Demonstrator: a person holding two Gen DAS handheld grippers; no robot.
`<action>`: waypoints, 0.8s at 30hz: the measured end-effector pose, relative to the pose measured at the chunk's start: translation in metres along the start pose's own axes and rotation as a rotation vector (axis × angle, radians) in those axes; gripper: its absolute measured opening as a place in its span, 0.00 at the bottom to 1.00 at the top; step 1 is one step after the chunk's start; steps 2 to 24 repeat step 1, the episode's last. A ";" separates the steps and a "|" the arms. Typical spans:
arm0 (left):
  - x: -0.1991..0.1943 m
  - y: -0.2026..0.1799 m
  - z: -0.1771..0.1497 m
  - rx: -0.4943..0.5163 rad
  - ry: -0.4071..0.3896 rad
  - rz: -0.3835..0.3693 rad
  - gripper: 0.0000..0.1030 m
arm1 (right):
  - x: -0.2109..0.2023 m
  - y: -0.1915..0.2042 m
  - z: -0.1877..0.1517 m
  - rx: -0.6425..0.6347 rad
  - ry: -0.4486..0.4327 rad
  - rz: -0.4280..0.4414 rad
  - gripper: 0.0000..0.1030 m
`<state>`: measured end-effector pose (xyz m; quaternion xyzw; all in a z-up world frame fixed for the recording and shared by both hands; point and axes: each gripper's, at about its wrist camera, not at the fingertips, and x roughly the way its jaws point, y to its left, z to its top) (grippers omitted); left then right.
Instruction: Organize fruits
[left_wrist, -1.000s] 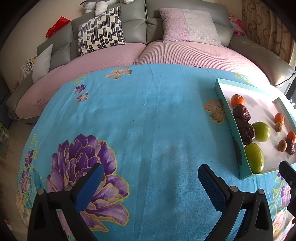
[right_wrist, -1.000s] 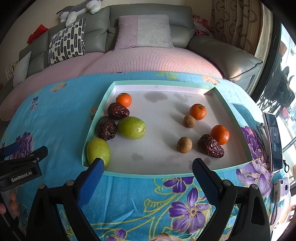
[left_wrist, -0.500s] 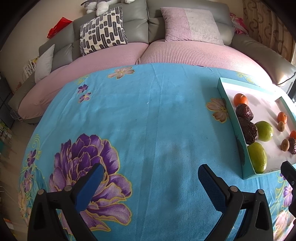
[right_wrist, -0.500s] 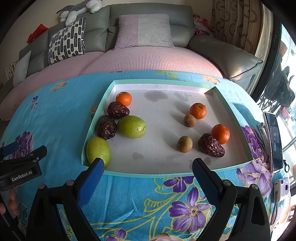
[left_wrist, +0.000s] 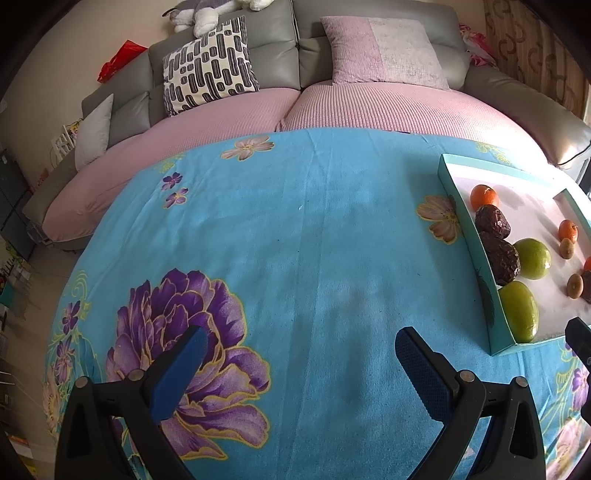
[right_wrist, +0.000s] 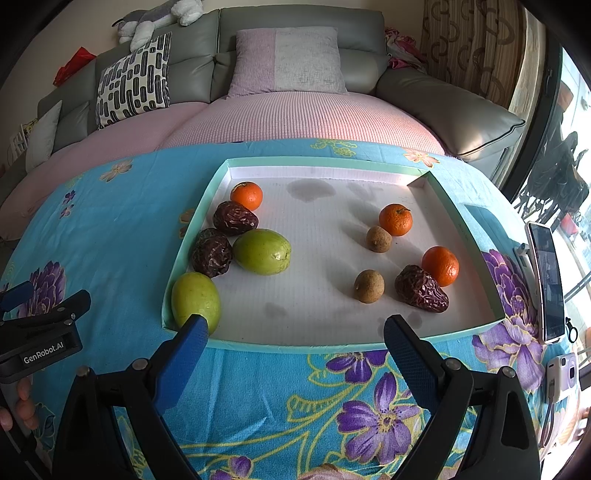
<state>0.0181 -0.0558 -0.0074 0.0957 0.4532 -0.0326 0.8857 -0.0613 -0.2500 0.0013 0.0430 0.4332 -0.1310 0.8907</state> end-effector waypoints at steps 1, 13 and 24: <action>0.000 0.000 0.000 0.001 -0.001 -0.001 1.00 | 0.000 0.000 0.000 0.000 -0.001 0.000 0.94; 0.000 0.000 0.000 0.001 -0.001 -0.001 1.00 | 0.000 0.000 0.000 0.000 -0.001 0.000 0.94; 0.000 0.000 0.000 0.001 -0.001 -0.001 1.00 | 0.000 0.000 0.000 0.000 -0.001 0.000 0.94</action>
